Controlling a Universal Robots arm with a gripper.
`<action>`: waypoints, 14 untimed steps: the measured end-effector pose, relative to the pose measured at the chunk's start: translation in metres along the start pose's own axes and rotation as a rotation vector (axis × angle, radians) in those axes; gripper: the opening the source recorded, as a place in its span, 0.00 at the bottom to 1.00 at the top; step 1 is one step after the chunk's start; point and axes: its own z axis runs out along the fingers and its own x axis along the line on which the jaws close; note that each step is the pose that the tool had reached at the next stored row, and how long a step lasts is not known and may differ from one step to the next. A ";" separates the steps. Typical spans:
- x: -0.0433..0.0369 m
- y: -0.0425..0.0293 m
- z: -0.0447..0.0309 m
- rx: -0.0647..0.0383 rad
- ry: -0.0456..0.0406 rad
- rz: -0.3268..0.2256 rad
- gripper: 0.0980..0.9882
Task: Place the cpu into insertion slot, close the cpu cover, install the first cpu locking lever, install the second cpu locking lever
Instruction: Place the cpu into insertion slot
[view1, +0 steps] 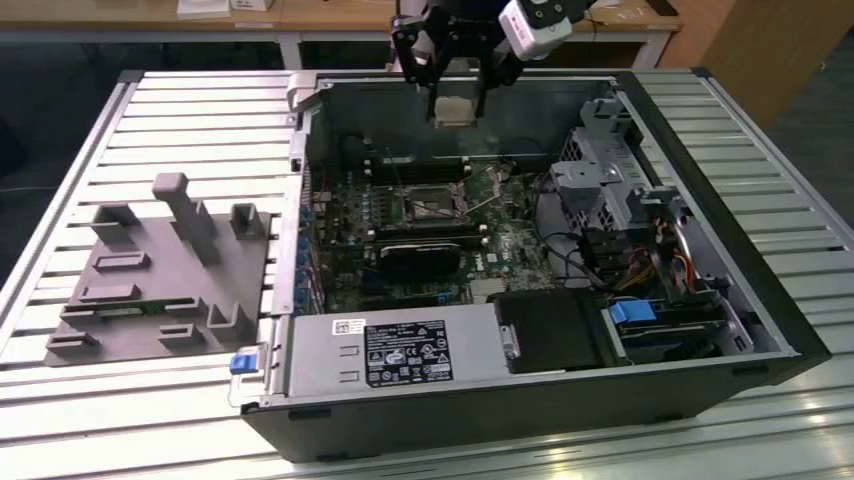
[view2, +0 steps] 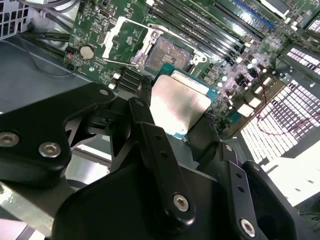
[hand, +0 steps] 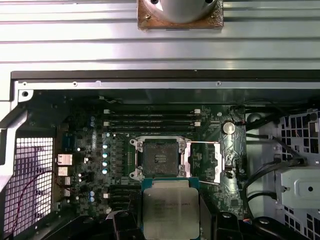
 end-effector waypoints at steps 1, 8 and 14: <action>0.0000 -0.0002 0.0018 0.000 0.0000 0.000 0.50; 0.0036 -0.0014 0.0146 0.000 -0.0008 0.000 0.50; 0.0082 -0.0025 0.0255 0.000 -0.0016 0.000 0.50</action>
